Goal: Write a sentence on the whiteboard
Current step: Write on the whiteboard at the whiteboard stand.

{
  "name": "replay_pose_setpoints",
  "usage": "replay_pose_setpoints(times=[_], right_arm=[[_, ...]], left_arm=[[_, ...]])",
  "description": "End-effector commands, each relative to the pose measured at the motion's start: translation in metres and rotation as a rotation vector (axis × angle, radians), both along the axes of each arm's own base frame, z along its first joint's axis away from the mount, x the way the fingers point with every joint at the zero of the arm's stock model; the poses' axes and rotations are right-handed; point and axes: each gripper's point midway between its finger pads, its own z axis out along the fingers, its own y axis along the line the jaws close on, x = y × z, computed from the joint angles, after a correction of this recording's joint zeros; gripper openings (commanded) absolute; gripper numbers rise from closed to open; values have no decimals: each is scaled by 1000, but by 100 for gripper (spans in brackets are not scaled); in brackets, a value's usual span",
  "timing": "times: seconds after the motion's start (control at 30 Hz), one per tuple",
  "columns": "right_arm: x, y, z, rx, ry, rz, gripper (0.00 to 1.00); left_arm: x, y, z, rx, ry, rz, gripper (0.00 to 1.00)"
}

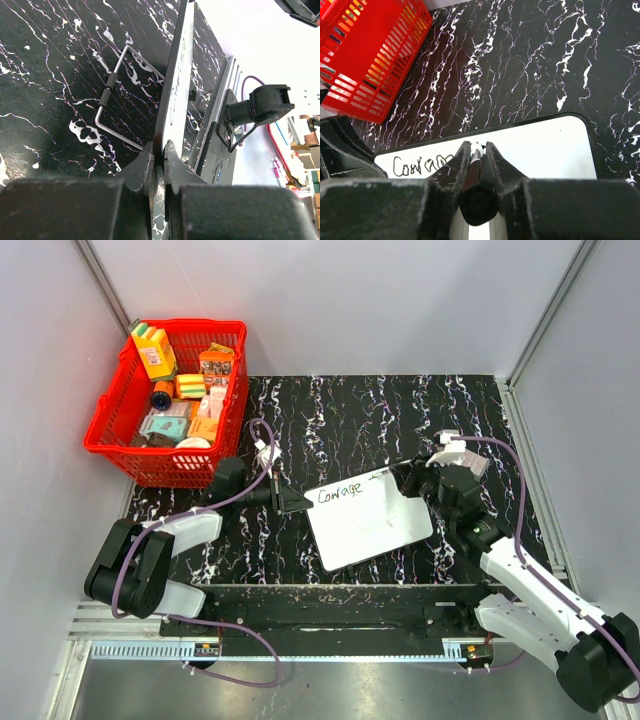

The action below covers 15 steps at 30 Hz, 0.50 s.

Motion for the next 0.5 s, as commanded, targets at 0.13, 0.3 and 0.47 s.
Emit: replay_pose_setpoints(times=[0.13,0.3,0.47], right_arm=[[-9,1,-8,3,32,31,0],[-13,1,-12,2,45,36,0],[-16,-1,-13,0,53,35,0]], left_arm=[[13,6,-21,98,-102,28,0],[13,6,-21,97,-101,27,0],[13,6,-22,99,-99,28,0]])
